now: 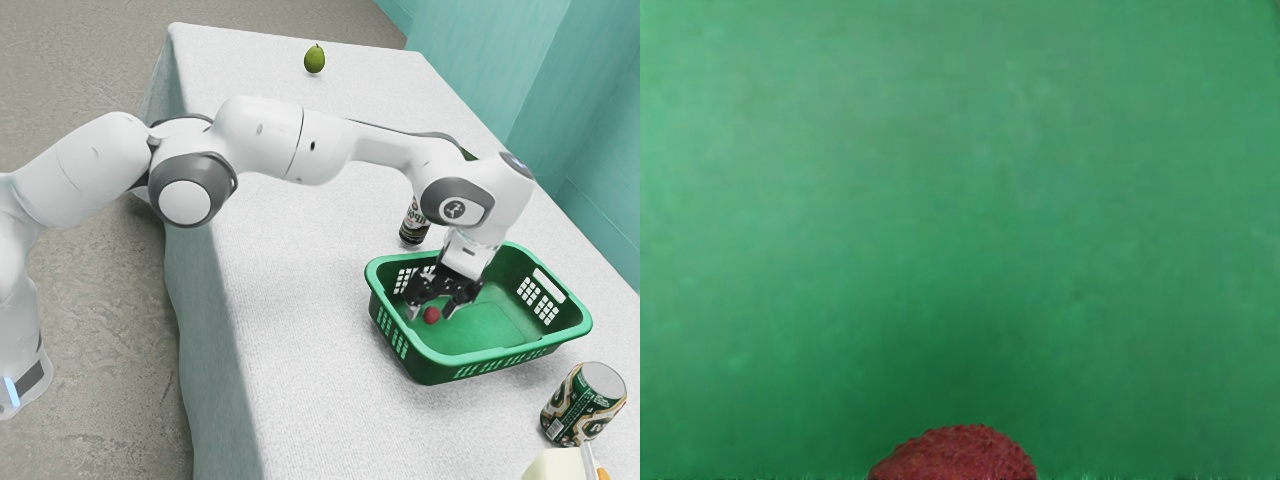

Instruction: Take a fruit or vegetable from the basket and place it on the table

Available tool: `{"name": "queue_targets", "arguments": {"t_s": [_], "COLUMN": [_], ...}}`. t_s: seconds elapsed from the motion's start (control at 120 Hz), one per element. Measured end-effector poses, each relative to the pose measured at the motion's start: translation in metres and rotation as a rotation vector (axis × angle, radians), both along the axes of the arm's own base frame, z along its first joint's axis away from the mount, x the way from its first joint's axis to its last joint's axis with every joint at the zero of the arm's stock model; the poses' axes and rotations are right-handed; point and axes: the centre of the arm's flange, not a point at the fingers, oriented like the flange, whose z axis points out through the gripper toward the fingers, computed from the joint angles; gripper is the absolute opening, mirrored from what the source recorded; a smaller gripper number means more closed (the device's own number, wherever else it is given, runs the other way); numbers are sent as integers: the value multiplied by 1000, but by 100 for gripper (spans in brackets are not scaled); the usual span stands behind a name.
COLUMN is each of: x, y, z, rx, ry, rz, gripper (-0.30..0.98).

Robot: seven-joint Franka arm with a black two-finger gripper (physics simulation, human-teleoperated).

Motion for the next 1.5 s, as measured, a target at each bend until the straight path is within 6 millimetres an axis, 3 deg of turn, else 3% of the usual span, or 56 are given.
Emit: {"name": "queue_targets", "arguments": {"t_s": [0.075,0.267,0.55,0.633,0.8,1.017,1.058,1.108,1.242,1.375,1.5], "x": [0,-2,-2,-3,-11,-49,-64,-89,-152,-168,-174], "y": [-1,-3,-3,-4,-10,-24,-13,14,82,128,204], "z": [1,9,9,17,54,172,206,238,288,303,304], "rx": [-1,-1,-1,-4,-14,-45,-43,-34,6,27,47], "ry": [-2,-10,-11,-19,-53,-168,-198,-209,-231,-244,-240], "rz": [-2,-7,-9,-11,-21,-45,-30,5,121,211,349], "gripper": [54,21,16,16,14,14,14,14,14,14,14]}}
